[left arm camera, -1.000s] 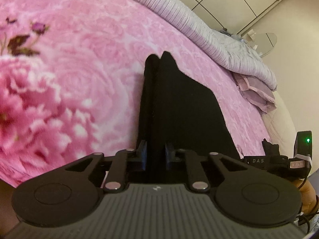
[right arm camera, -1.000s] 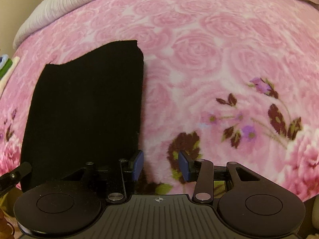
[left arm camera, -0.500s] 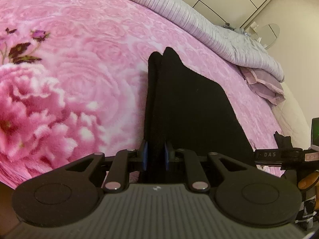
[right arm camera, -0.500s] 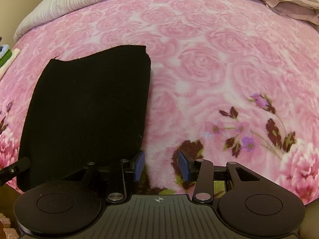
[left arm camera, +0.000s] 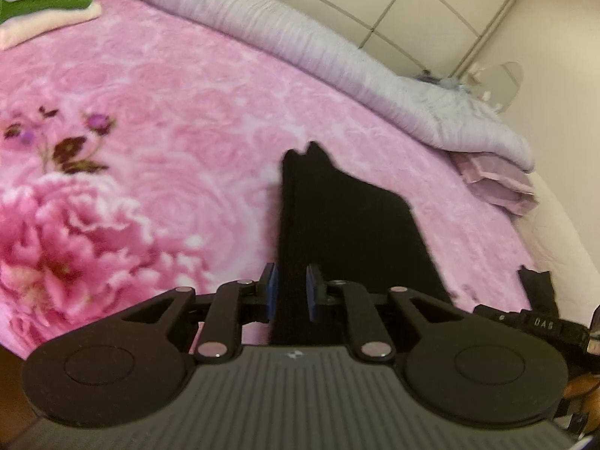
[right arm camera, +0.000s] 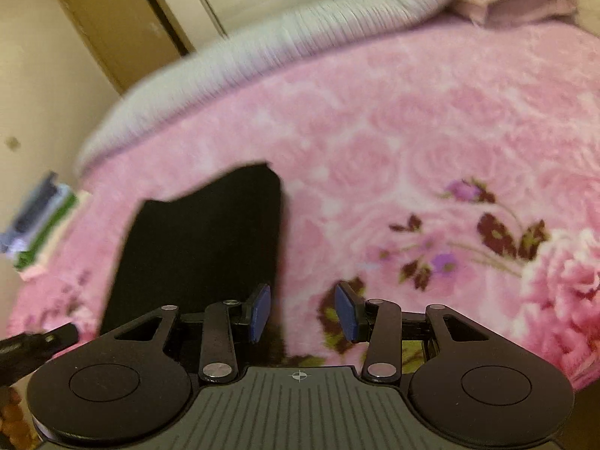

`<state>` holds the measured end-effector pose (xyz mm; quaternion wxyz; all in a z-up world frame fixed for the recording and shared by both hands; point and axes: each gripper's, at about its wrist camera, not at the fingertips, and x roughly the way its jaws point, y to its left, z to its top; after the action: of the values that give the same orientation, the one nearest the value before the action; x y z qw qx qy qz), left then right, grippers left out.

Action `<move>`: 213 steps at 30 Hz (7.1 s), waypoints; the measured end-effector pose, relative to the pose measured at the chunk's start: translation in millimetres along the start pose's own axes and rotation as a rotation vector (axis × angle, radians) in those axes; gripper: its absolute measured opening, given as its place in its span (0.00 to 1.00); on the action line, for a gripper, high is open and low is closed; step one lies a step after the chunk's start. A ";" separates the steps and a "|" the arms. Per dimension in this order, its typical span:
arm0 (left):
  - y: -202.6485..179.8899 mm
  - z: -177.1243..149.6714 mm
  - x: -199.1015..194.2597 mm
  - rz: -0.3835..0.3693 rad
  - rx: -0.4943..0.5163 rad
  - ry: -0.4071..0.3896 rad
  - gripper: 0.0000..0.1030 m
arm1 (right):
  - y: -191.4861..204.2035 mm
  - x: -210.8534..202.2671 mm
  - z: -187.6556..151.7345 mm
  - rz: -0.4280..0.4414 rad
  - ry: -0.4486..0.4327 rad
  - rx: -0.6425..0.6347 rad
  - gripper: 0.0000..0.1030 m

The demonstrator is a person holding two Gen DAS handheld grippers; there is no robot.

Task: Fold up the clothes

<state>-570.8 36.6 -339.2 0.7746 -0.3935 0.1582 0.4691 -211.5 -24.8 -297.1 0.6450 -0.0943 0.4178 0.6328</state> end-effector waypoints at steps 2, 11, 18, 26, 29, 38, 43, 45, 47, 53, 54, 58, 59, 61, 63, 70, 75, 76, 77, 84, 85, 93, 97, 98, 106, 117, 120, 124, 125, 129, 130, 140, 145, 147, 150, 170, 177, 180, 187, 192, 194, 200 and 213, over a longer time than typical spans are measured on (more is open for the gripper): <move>-13.5 -5.1 4.4 -0.008 0.054 0.012 0.11 | 13.7 -6.7 -6.4 0.039 -0.012 -0.054 0.41; -16.8 -40.6 42.1 0.050 0.140 0.104 0.02 | 54.2 40.7 -50.9 -0.029 0.151 -0.292 0.41; -32.4 -30.3 18.9 0.048 0.175 0.057 0.03 | 66.8 15.5 -39.3 -0.047 0.090 -0.332 0.41; -34.9 -14.7 43.2 0.062 0.202 0.081 0.02 | 75.2 28.8 -19.5 -0.057 0.005 -0.360 0.36; -32.8 -16.2 60.6 0.095 0.228 0.117 0.01 | 66.3 53.6 -19.7 -0.052 0.069 -0.331 0.35; -46.6 50.0 73.5 0.088 0.273 0.027 0.03 | 66.8 70.9 59.8 -0.096 -0.007 -0.282 0.35; -45.0 68.2 129.5 0.124 0.323 0.064 0.03 | 55.5 122.0 72.6 -0.097 0.021 -0.257 0.35; -36.9 63.7 150.6 0.149 0.330 0.075 0.02 | 51.8 141.0 69.6 -0.092 0.050 -0.264 0.35; -32.2 62.5 156.9 0.147 0.321 0.067 0.02 | 52.6 147.3 66.8 -0.098 0.052 -0.291 0.35; -39.2 77.1 146.8 0.131 0.314 0.023 0.03 | 52.8 130.9 77.3 -0.104 0.009 -0.281 0.35; -40.9 80.0 147.2 0.133 0.318 0.009 0.03 | 52.3 127.9 79.7 -0.094 -0.018 -0.271 0.35; -37.4 83.7 171.6 0.144 0.313 0.051 0.03 | 50.6 150.1 83.7 -0.086 0.021 -0.252 0.35; -36.9 80.1 178.2 0.157 0.337 0.049 0.03 | 49.0 158.7 80.9 -0.091 0.034 -0.260 0.35; -37.3 76.3 181.4 0.167 0.361 0.041 0.03 | 47.6 165.4 77.6 -0.098 0.033 -0.281 0.35; -37.1 76.8 173.7 0.155 0.345 0.043 0.03 | 46.3 159.4 78.6 -0.102 0.035 -0.275 0.35; -38.1 48.8 91.1 0.159 0.284 0.050 0.03 | 42.6 79.9 50.0 -0.113 0.042 -0.251 0.35; -47.6 7.3 46.5 0.148 0.282 0.043 0.03 | 48.0 32.0 6.8 -0.145 0.080 -0.217 0.35; -49.0 -1.2 42.4 0.144 0.281 0.046 0.03 | 49.8 26.8 -0.4 -0.135 0.078 -0.208 0.35; -50.4 -9.6 38.3 0.140 0.280 0.050 0.03 | 52.1 22.8 -7.4 -0.127 0.075 -0.203 0.35; -48.9 -33.5 51.1 0.194 0.258 0.085 0.02 | 59.4 30.0 -35.1 -0.173 0.084 -0.267 0.35; -50.8 -34.0 49.7 0.205 0.258 0.082 0.02 | 57.4 25.4 -34.7 -0.177 0.083 -0.245 0.35; -80.6 -61.9 14.8 0.285 0.258 0.084 0.15 | 45.2 -0.1 -51.7 -0.219 0.146 -0.151 0.38; -96.0 -74.9 2.8 0.291 0.290 0.083 0.23 | 43.8 -15.8 -57.0 -0.224 0.133 -0.126 0.39; -99.0 -77.2 -0.3 0.294 0.296 0.083 0.23 | 44.9 -20.8 -58.0 -0.224 0.123 -0.130 0.40; -113.5 -90.1 -24.0 0.335 0.336 0.066 0.28 | 55.6 -41.8 -72.9 -0.209 0.123 -0.172 0.54; -119.4 -105.0 -51.3 0.387 0.362 0.044 0.29 | 64.5 -59.2 -92.6 -0.188 0.120 -0.181 0.57; -119.7 -105.2 -59.3 0.401 0.353 0.026 0.31 | 67.8 -61.3 -92.5 -0.176 0.114 -0.189 0.57; -118.4 -105.4 -67.6 0.410 0.336 0.012 0.31 | 72.7 -62.0 -92.0 -0.163 0.112 -0.200 0.58; -117.3 -105.1 -69.0 0.410 0.332 0.012 0.32 | 74.4 -61.9 -91.9 -0.162 0.111 -0.204 0.58; -111.3 -99.2 -69.1 0.393 0.318 0.007 0.32 | 79.4 -61.8 -90.6 -0.159 0.107 -0.226 0.58; -109.5 -96.6 -67.5 0.384 0.314 0.006 0.32 | 79.0 -62.4 -89.4 -0.163 0.099 -0.226 0.58; -57.4 -68.4 -37.7 0.194 0.110 0.058 0.35 | 27.0 -44.6 -70.2 -0.245 0.059 -0.023 0.58; -18.4 -42.2 -19.9 0.065 -0.059 0.070 0.36 | -10.4 -37.7 -45.5 -0.159 0.008 0.140 0.58; -5.2 -32.7 -8.5 0.029 -0.109 0.078 0.37 | -25.7 -32.7 -36.7 -0.060 -0.005 0.233 0.58; 4.3 -22.6 10.7 0.053 -0.112 0.098 0.36 | -40.2 -17.0 -26.9 0.037 0.025 0.328 0.59; 34.9 12.7 91.6 -0.103 -0.301 0.180 0.42 | -49.9 60.9 -1.3 0.227 0.146 0.517 0.70; 41.8 15.6 106.5 -0.137 -0.334 0.201 0.46 | -45.2 79.9 8.3 0.259 0.159 0.516 0.71; 43.0 18.4 112.9 -0.160 -0.335 0.210 0.45 | -41.8 94.0 13.6 0.285 0.193 0.508 0.71; 41.6 21.8 131.2 -0.214 -0.284 0.202 0.44 | -33.5 125.3 18.7 0.348 0.199 0.459 0.64; 33.1 28.3 139.2 -0.220 -0.223 0.217 0.38 | -25.1 129.6 15.6 0.331 0.170 0.419 0.51; 34.8 31.4 139.9 -0.228 -0.244 0.243 0.32 | -25.7 129.2 15.0 0.324 0.175 0.447 0.47; 25.1 53.9 129.9 -0.189 -0.286 0.307 0.26 | -4.1 121.7 46.0 0.231 0.271 0.458 0.41; -22.8 188.8 -32.2 -0.061 -0.382 0.196 0.26 | 121.0 62.1 166.4 0.334 0.380 0.449 0.40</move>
<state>-591.2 154.7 -188.1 0.6807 -0.5815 0.1290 0.4265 -259.3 151.2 -183.3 0.4477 0.0036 0.6693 0.5929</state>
